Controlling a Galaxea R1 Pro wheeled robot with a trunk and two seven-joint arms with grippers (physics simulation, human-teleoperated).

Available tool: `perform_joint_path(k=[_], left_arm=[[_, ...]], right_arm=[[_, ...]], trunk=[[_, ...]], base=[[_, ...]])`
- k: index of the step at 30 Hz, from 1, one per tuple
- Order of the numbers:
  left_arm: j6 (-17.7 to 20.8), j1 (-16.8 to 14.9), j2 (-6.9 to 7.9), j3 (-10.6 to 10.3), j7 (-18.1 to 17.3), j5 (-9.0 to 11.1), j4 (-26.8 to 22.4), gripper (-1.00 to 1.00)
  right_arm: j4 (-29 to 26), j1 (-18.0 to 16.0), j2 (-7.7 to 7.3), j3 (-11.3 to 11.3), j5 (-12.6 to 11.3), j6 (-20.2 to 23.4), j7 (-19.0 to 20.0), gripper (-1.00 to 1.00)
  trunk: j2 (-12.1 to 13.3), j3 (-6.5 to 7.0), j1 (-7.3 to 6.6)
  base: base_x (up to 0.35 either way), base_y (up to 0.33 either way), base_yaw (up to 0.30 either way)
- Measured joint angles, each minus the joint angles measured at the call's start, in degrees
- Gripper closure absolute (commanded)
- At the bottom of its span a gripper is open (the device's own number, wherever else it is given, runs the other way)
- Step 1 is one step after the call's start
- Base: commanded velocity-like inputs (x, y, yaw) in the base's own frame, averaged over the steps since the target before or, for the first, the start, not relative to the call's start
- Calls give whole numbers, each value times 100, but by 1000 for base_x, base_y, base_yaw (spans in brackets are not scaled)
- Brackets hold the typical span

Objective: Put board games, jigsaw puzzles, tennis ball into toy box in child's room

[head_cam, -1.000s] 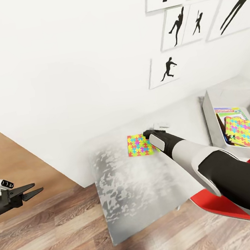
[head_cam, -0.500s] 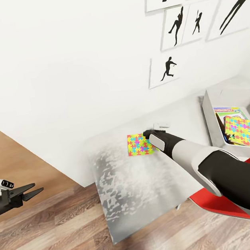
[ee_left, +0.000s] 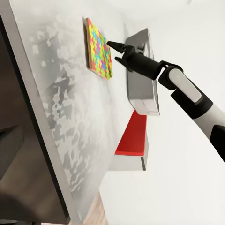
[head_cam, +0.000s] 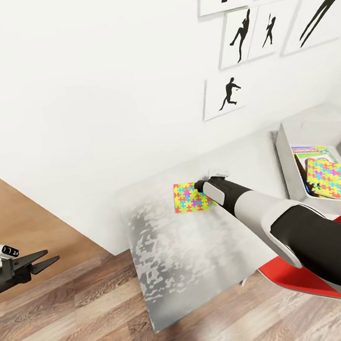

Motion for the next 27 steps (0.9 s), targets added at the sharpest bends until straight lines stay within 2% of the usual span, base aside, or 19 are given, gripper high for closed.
perform_joint_path(k=[4, 12, 27], left_arm=[[0, 0, -1, 0, 0, 0, 0, -100], [-1, 0, -3, 0, 0, 0, 0, -100], [-7, 0, -39, 0, 0, 0, 0, -100]], right_arm=[[-14, -2, 0, -6, 16, 109, 24, -100], [-115, 0, 0, -125, -29, 125, 483, -100], [-141, 0, 0, -127, -30, 112, 534, -100]], trunk=[[-1, 0, 0], [0, 0, 0], [0, 0, -1]], base=[[0, 0, 0], [0, 0, 0], [42, -11, 0]])
